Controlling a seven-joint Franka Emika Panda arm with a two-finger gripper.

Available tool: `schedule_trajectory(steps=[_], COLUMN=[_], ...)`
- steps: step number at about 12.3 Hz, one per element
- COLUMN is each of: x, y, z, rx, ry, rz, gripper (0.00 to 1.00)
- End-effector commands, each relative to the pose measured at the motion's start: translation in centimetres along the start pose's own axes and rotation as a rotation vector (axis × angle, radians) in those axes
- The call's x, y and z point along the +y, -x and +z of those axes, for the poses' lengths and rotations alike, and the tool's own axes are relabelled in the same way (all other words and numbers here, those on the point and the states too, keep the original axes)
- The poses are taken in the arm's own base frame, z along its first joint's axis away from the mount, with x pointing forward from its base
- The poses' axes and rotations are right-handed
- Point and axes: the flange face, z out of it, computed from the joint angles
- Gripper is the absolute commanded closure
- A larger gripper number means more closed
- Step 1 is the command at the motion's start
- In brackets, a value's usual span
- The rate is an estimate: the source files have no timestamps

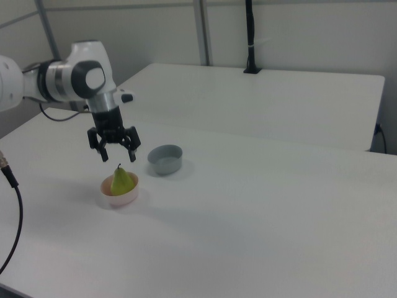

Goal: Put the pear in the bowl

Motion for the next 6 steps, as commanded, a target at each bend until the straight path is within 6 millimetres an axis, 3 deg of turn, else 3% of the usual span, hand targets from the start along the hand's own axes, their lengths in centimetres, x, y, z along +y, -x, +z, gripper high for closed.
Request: schedule_trajectory(steps=[1, 3, 6], x=[4.8, 8.1, 11.3], y=[4.4, 7.3, 11.2], z=[-7.7, -11.5, -14.9], rx=[0.04, 0.073, 0.071], ry=[-0.009, -0.022, -0.03], rz=[0.084, 0.145, 0.215], gripper=[0.0, 0.0, 0.0])
